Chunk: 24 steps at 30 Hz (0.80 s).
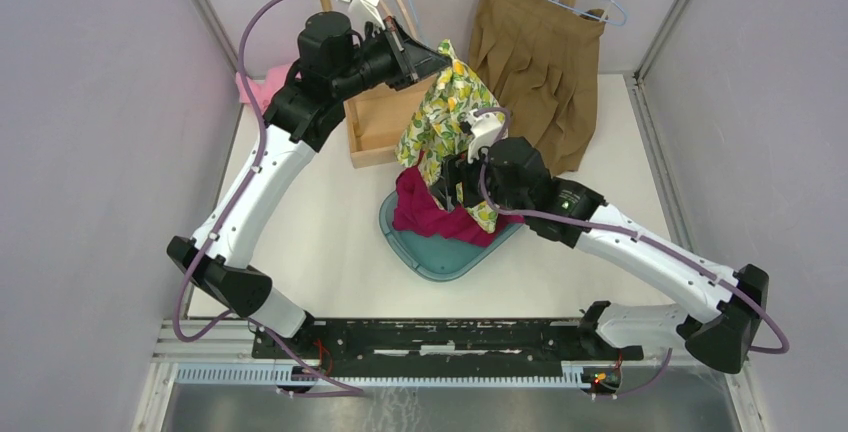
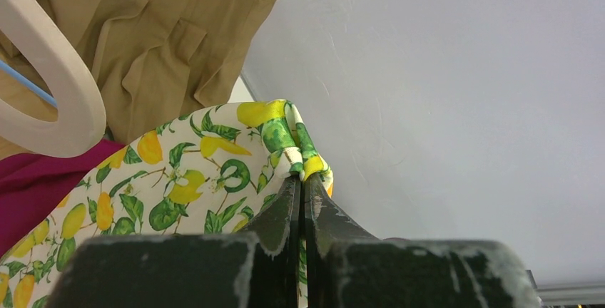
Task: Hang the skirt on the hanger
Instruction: Flatten out the skirt at the bin.
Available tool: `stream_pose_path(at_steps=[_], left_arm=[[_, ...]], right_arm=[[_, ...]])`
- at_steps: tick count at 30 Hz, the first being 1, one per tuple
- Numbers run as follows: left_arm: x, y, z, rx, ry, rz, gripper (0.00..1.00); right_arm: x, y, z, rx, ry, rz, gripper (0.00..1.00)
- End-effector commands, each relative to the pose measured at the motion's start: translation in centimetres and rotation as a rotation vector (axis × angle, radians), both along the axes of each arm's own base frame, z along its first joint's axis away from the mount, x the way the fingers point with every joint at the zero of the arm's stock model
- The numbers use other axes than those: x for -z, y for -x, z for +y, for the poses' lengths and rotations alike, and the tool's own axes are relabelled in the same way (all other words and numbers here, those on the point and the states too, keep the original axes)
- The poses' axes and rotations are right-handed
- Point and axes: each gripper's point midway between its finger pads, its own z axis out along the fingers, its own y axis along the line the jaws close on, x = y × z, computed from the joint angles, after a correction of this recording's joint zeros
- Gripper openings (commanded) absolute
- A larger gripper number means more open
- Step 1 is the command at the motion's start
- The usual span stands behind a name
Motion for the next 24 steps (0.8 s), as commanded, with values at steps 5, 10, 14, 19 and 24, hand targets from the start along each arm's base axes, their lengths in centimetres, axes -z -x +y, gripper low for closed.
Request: stream_pose_path(at_steps=[5,10,14,19,24], left_arm=[[-6.3,2.4,0.9,0.028,0.124,-0.133,0.03],[-6.5,2.8,1.2,0.028,0.127,-0.137,0.03],[-6.6,3.0,1.3,0.025,0.128,-0.14,0.03],[-6.8,3.2,1.4,0.028,0.135,-0.145,0.03],[-6.8,3.2,1.7,0.017,0.12,-0.151,0.03]], right_arm=[[2.8,-0.8,-0.5,0.105,0.033,0.009,0.73],[3.9,-1.8,-0.3,0.145,0.026,-0.001,0.74],[5.9,-2.5,1.0,0.161,-0.012,0.019,0.75],[8.1,-2.7,3.7,0.114,-0.06,0.047,0.71],[7.1,-2.6,2.8,0.121,-0.044,0.012,0.3]])
